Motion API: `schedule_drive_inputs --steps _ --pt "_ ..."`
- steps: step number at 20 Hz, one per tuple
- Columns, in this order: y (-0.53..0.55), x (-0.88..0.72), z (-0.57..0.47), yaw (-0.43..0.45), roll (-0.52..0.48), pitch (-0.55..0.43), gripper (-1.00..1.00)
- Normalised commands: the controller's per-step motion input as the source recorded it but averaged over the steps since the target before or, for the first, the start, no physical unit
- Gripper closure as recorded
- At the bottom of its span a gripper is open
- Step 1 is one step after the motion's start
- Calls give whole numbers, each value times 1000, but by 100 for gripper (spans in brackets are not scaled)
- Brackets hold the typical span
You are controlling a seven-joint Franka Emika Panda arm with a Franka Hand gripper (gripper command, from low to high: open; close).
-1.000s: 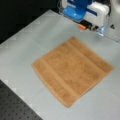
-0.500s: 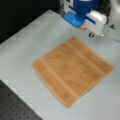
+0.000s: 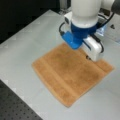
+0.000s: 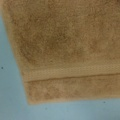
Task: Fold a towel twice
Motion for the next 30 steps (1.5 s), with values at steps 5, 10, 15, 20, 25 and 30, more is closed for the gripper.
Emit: schedule_drive_inputs --steps 5,10,15,20,25,30 --pt "344 700 -144 -188 -137 290 -100" --pt "378 670 -254 -81 -198 233 -100" --pt "251 517 -200 -26 -242 170 -100" --pt "80 321 -48 -20 -288 75 -100" --pt "-39 269 -76 -43 -358 -40 -100" --pt "-21 281 -183 -45 -311 -77 -100"
